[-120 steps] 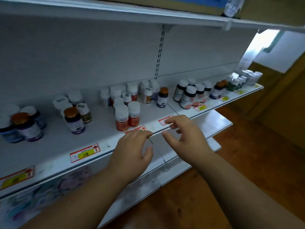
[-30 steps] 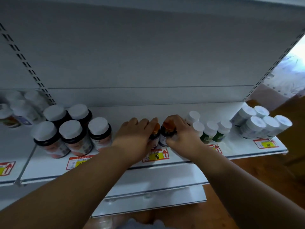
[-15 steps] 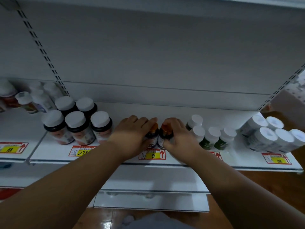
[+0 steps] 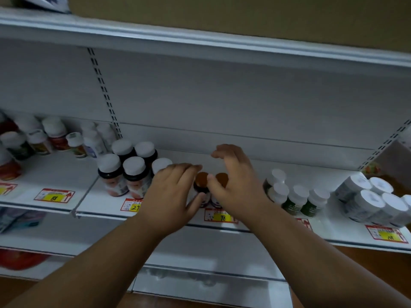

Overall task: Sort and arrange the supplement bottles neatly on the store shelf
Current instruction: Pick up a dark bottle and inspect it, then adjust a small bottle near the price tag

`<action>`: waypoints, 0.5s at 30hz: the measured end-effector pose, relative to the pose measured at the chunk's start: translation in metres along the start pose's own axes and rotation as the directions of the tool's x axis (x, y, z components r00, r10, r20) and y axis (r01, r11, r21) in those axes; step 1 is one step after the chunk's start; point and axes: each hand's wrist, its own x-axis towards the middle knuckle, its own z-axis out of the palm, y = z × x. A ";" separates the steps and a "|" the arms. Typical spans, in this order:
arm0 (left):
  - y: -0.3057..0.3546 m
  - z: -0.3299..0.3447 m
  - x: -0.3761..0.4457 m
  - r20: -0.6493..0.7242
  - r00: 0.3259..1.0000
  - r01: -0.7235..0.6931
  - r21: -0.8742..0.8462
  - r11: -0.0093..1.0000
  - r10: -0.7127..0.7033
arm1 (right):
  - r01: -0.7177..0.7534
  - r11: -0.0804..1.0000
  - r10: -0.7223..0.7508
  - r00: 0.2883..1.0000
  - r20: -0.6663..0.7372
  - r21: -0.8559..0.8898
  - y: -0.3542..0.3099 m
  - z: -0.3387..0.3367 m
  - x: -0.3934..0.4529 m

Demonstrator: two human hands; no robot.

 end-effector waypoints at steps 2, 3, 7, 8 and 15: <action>-0.017 -0.014 -0.018 -0.003 0.999 0.038 -0.003 0.999 -0.038 | 0.033 0.999 -0.033 0.999 0.016 0.016 -0.027 0.016 0.005; -0.028 -0.021 -0.027 -0.007 0.998 0.060 -0.003 0.998 -0.060 | 0.049 0.998 -0.050 0.999 0.023 0.031 -0.041 0.026 0.008; -0.090 -0.062 -0.076 -0.010 0.988 0.151 -0.011 0.988 -0.151 | 0.111 0.985 -0.115 0.993 0.024 0.135 -0.106 0.084 0.022; -0.108 -0.075 -0.089 -0.007 0.986 0.167 0.003 0.986 -0.167 | 0.119 0.980 -0.123 0.992 0.012 0.159 -0.125 0.102 0.026; -0.234 -0.156 -0.163 -0.014 0.954 0.301 0.054 0.952 -0.301 | 0.066 0.980 -0.077 0.996 0.052 0.187 -0.230 0.217 0.063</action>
